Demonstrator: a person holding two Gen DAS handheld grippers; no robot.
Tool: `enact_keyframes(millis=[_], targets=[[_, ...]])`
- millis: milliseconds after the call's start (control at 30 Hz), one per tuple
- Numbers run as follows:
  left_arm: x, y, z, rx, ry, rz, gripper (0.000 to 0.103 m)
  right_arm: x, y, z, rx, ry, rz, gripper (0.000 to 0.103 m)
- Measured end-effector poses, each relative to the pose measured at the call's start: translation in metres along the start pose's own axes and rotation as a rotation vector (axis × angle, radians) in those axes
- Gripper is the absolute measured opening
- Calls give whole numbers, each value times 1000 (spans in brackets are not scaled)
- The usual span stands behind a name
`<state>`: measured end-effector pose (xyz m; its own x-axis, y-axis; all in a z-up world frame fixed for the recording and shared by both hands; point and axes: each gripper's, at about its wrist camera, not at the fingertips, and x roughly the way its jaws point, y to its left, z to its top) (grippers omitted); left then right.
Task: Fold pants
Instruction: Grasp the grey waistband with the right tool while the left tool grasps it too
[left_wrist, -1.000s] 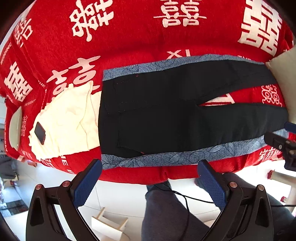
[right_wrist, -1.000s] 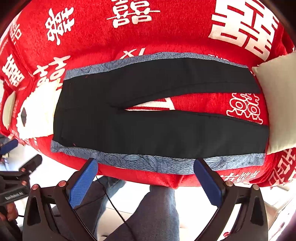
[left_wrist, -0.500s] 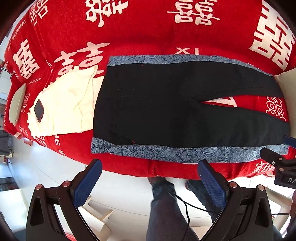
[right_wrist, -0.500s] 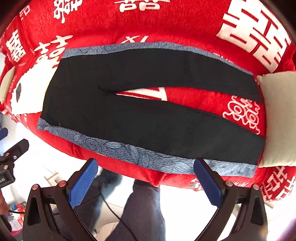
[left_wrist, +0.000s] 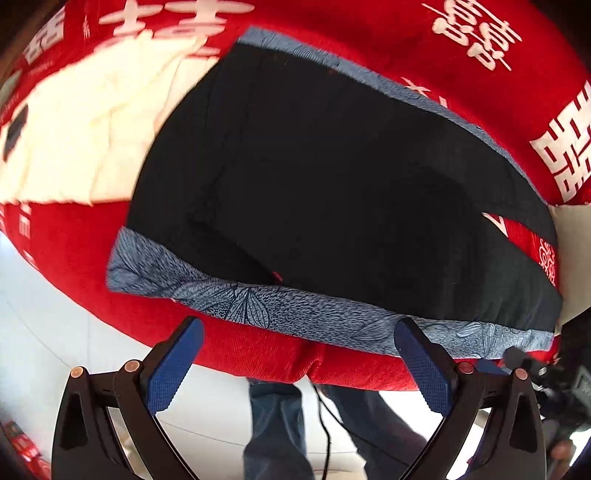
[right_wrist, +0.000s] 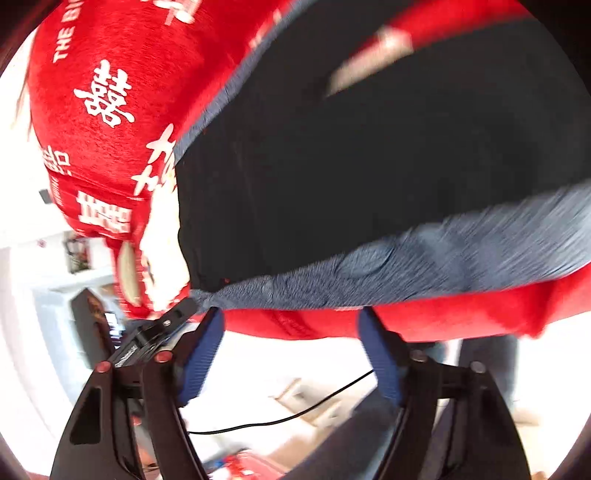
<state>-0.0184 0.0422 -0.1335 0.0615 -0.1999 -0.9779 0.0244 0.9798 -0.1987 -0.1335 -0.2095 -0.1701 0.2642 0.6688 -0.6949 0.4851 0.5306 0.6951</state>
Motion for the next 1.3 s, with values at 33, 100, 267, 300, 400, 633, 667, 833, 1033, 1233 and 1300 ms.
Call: enact_keyframes(millis=[33,100,267,300,400,633,667,833,1033,1233,1300], targets=[[5,4,-2,-7,0,-20,103,11,-7,-4,11,4,17,72],[16,14,-9,-29,-7,-76,103,28,-20,-11,11,-10,28,72],[36,21,-17,-43,25,-152,103,35,-47,-19,58,-69,67,72],[38,19,-19,-38,28,-158,103,33,-51,-20,61,-84,68,72],[43,16,-18,-22,42,-181,103,26,-60,-19,71,-131,98,72],[53,8,-11,-30,53,-215,103,19,-53,-3,59,-232,193,65],[54,10,-10,-41,54,-221,103,21,-55,-1,81,-227,209,49],[57,14,-10,-143,54,-278,103,9,-57,2,217,-219,303,12],[54,38,-7,-330,21,-388,103,-24,-20,7,185,-234,385,12],[53,54,16,-428,-58,-420,103,-29,-4,14,146,-197,339,12],[56,64,22,-476,-65,-421,98,-24,-8,15,147,-187,326,12]])
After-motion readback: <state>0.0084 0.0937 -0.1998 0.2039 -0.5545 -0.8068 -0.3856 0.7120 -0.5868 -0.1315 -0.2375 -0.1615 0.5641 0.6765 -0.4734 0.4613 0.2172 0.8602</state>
